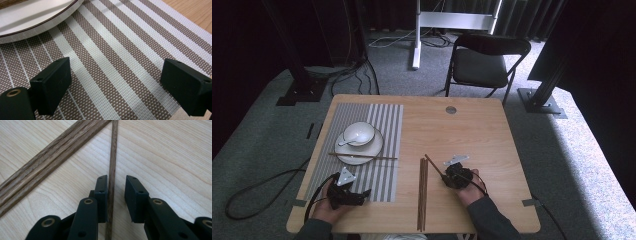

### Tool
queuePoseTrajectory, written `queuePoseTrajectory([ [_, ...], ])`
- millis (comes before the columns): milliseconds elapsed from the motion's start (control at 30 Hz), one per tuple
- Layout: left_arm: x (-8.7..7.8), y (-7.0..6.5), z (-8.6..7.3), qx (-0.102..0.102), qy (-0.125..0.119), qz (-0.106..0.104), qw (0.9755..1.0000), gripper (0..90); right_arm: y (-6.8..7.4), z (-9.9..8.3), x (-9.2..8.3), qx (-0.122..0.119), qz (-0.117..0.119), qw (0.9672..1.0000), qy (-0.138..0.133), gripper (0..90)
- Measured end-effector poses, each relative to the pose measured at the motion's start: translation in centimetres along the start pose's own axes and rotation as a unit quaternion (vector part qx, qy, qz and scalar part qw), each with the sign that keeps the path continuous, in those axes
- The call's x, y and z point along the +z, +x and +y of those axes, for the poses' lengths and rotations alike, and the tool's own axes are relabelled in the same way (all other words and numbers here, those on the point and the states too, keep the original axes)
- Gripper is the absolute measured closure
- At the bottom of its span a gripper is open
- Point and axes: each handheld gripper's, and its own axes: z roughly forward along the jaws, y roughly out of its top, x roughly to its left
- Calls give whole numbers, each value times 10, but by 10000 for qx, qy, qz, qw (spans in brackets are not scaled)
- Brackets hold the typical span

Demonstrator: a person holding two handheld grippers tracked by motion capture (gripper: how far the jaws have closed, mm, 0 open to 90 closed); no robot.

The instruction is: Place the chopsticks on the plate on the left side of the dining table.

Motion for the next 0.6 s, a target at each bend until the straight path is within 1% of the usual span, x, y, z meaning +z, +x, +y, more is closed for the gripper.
queuePoseTrajectory([
  [200, 0, 0, 0, 1, 1, 0, 10000, 103, 0, 0, -1, -9, -3, 10000, 36, 743],
  [433, 0, 0, 0, 1, 1, 0, 10000, 103, 0, 0, -3, 3, -16, 9999, 141, 764],
  [533, 0, 0, 0, 1, -1, 1, 10000, 103, -1, 1, -3, -18, -32, 9998, 210, 817],
  [600, 0, 0, 0, 0, -1, 0, 10000, 103, 0, 1, -3, -92, -70, 9997, 221, 839],
])
